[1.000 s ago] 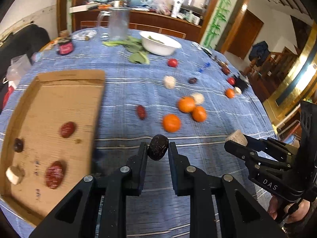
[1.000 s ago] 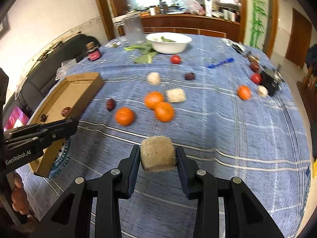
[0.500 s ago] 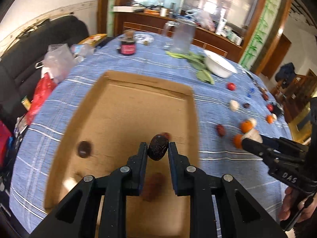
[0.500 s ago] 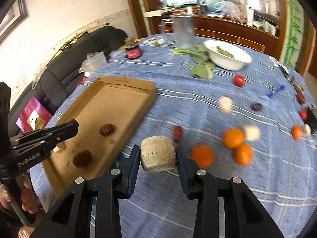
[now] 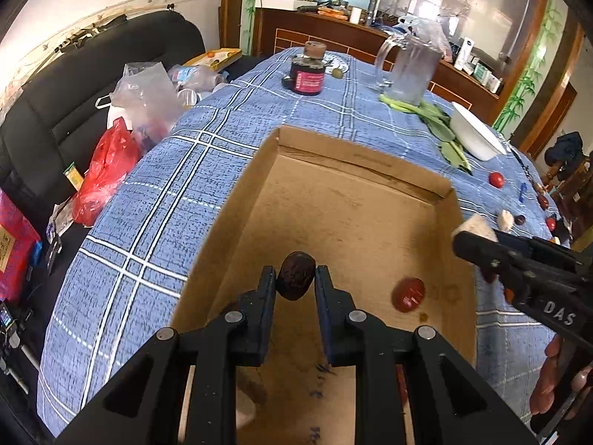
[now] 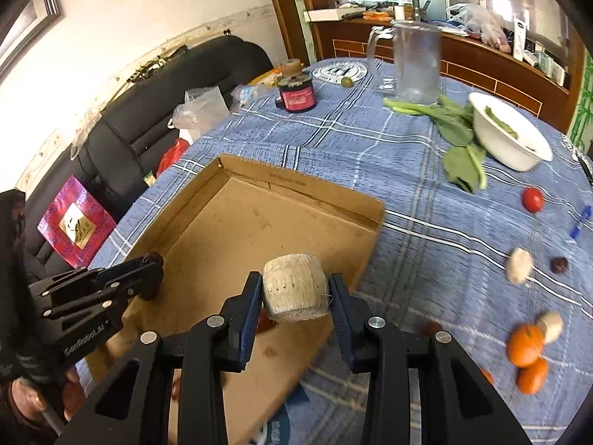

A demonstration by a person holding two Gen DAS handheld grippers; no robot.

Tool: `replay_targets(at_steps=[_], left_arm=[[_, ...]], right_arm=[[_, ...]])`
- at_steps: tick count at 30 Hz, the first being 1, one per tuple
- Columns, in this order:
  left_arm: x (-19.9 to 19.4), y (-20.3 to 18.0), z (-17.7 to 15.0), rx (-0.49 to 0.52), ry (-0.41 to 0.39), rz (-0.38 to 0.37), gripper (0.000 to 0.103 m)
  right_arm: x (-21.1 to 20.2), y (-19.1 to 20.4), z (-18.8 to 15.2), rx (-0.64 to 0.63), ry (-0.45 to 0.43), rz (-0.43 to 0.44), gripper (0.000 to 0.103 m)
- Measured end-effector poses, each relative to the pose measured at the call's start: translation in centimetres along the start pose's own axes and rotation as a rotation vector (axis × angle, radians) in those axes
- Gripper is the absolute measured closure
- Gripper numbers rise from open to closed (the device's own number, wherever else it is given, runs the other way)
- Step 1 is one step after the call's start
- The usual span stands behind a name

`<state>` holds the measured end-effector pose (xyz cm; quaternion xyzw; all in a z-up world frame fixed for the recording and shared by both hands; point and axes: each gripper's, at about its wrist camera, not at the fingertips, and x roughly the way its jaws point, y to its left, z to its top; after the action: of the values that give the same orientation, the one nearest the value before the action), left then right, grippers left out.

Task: Organize fruits
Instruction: 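Carry the beige cake and dark date into the cardboard tray and open both tools, then lift both open tools out of the tray back over the table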

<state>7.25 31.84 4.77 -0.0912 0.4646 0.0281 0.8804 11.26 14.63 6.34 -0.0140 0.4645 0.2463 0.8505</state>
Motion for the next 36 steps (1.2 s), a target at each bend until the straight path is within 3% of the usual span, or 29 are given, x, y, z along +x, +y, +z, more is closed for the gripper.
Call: replay_targets(at_steps=[11,22,27,36], left_arm=[[3.0,0.6,1.1,-0.024,0.054,0.011,0.082],[4.3,1.1,1.4,-0.053,0.106,0.024,0.082],[4.1,1.0,1.3,-0.052,0.108,0.049,0.056],[2.7,1.0,0.6,-0.045,0.08,0.08,0.053]], right_arm=[[5.1,0.4,1.1,-0.021,0.067,-0.02,0.063],[6.0,0.8,1.3,-0.061,0.068,-0.036,0.063],[5.6,0.7,1.2,-0.064,0.065,-0.045,0.063],[4.2,0.7,0.3,-0.049,0.063,-0.046,0.062]])
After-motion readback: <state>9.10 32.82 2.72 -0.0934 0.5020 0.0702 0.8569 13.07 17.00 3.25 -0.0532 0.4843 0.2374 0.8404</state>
